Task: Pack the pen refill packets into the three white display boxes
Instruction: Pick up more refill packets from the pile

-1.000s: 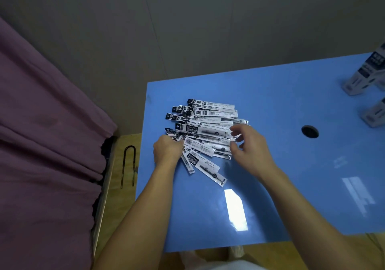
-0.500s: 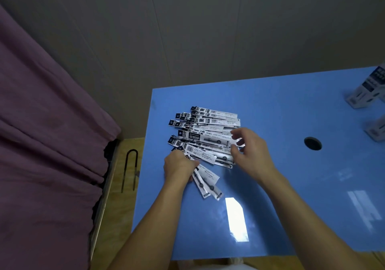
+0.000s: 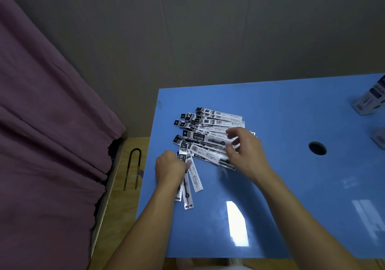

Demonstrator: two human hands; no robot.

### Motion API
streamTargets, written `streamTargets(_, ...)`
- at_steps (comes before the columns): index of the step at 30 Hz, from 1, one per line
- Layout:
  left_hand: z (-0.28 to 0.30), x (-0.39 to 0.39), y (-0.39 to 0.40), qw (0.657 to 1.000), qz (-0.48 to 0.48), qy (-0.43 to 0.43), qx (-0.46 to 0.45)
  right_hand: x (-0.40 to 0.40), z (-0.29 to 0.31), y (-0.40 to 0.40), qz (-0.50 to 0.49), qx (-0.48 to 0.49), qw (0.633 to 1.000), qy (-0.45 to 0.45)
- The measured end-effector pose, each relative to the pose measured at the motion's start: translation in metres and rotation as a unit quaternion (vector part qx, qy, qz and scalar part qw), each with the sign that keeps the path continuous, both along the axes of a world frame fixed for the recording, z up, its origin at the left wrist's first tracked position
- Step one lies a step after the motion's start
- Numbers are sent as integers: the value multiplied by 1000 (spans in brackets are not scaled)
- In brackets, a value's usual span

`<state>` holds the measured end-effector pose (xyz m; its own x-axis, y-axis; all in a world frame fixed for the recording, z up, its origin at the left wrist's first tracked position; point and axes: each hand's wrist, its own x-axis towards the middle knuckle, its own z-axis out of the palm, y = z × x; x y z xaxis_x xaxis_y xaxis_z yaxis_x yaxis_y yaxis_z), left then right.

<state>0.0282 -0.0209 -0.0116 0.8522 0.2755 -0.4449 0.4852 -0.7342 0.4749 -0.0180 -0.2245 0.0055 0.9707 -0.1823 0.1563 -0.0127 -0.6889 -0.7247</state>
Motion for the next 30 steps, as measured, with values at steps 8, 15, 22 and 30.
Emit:
streamTargets(8,2,-12,-3,998,4,-17,60,-5,0,6,10,2,1000,-6)
streamTargets(15,3,-8,3,998,43,32,-22,-4,0,17,36,-19,999,22)
streamTargets(22,5,-12,19,978,73,-5,-194,3,4,22,80,-43,993,72)
streamTargets(30,23,-10,24,886,180,-14,-428,6,2,28,89,-31,991,90)
